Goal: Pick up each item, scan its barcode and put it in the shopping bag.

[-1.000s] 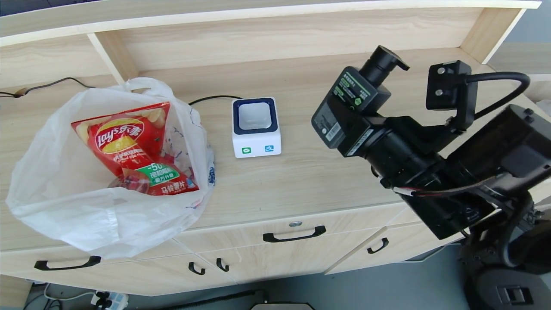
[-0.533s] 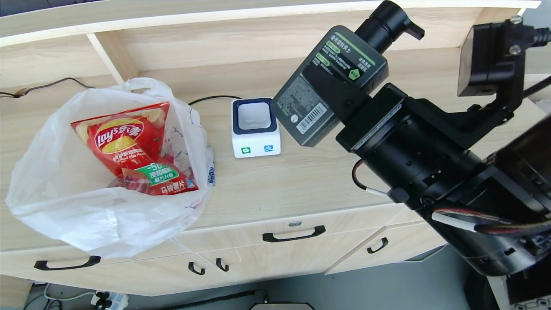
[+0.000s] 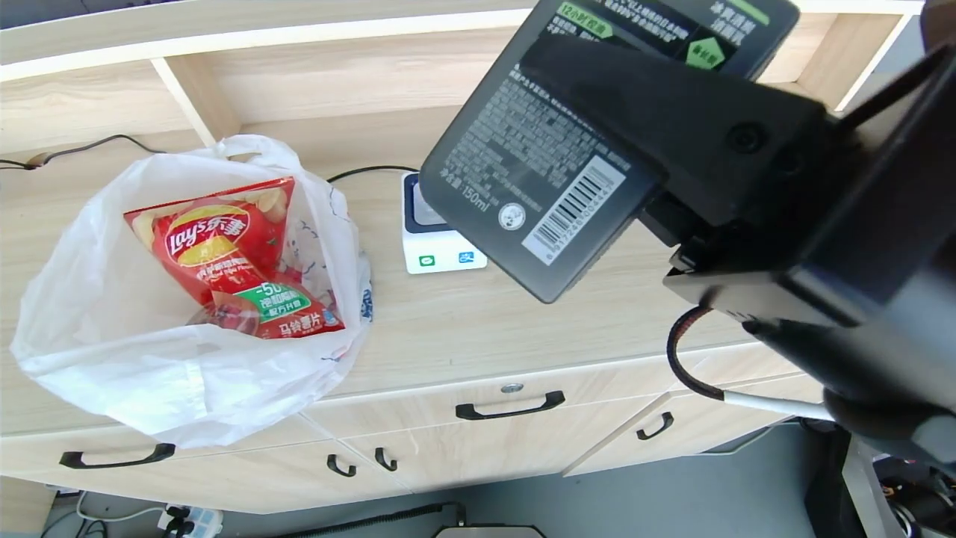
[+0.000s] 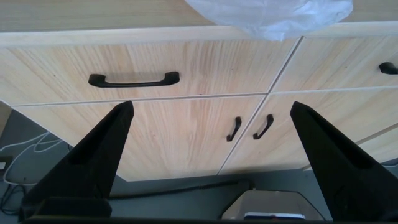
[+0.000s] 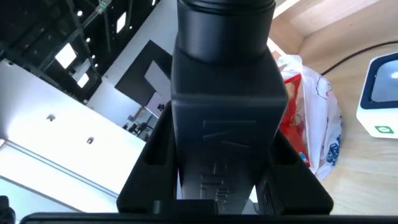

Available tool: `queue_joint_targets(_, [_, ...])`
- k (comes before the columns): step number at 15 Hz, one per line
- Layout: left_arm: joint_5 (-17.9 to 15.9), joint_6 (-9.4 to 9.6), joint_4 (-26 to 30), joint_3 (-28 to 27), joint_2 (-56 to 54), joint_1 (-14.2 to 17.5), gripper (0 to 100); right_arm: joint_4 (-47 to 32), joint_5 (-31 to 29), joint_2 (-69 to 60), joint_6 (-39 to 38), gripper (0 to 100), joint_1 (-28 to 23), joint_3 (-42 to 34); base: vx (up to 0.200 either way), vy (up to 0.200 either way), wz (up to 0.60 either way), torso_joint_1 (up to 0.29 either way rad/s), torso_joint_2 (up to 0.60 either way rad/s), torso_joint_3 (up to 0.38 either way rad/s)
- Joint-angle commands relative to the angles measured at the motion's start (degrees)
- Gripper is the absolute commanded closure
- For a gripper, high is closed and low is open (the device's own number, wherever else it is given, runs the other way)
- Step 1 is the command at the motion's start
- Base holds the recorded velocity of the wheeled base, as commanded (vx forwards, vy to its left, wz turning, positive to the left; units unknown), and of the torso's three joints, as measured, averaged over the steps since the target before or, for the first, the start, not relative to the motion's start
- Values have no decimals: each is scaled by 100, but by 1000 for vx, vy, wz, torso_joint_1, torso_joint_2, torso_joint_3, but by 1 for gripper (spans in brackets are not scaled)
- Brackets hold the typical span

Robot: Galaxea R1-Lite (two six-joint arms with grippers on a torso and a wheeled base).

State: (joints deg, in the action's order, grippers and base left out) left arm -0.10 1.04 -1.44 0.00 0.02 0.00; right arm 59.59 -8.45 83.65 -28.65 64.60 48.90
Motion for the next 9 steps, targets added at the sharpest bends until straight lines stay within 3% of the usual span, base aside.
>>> queue_joint_targets(1, [1,2,-6,0,-2,0,0,-9,1,-200,-36,100,44,-3,0,0,0,0,0,0])
queue_joint_targets(9, [1,2,-6,0,-2,0,0,-9,-34,-218,-80,100,141,-135,0,0,0,0,0,0])
